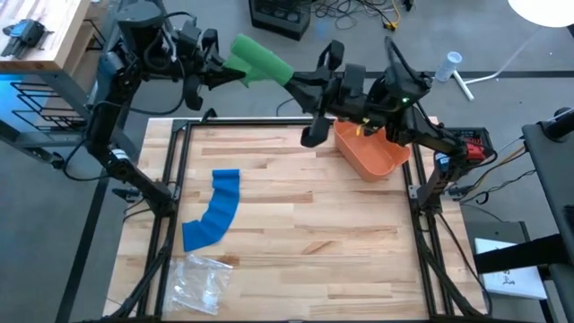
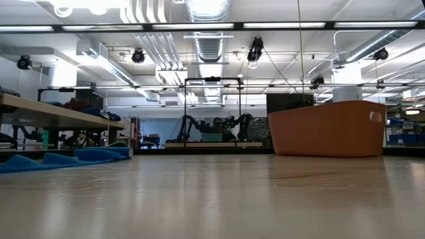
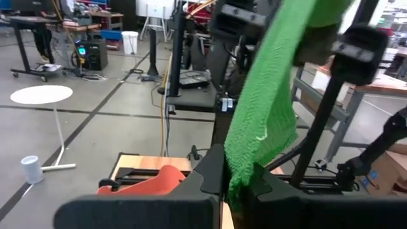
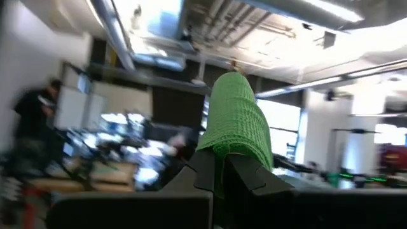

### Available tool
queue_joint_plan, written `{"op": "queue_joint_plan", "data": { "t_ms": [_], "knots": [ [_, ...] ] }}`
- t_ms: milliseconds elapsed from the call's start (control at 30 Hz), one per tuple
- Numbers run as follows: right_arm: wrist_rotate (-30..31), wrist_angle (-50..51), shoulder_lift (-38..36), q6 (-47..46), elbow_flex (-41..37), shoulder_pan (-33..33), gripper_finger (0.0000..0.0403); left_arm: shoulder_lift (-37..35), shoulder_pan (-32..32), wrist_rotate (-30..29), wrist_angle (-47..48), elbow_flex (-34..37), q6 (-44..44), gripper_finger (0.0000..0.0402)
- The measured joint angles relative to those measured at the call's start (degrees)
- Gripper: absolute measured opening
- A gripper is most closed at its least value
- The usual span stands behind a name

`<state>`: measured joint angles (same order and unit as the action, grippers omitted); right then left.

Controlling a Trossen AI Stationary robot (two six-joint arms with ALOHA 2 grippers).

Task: Roll bandage
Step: Roll the green bandage

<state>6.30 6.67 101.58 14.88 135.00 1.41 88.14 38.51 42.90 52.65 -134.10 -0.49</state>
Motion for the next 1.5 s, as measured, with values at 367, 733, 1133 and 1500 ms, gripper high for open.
{"op": "queue_joint_plan", "data": {
  "t_ms": [367, 733, 1133, 1500],
  "knots": [
    [5.4, 0.3, 0.1, 11.9, 0.0, 0.5, 0.0003, -4.9, -1.6, 0.0, 2.0, 0.0, -0.5, 0.0000],
    [8.0, 0.4, 2.3, 15.4, 0.0, 2.7, 0.0003, -3.4, -6.1, -1.0, -0.6, 0.0, -3.6, 0.0000],
    [12.4, 6.5, 2.6, 19.7, 0.0, 3.2, 0.0003, -3.6, -6.5, -1.0, -3.7, 0.0, -8.8, 0.0000],
    [13.4, 12.4, 2.6, 19.7, -0.1, 3.3, 0.0003, -2.1, -6.7, -0.9, -6.5, 0.0, -19.1, 0.0000]
  ]
}}
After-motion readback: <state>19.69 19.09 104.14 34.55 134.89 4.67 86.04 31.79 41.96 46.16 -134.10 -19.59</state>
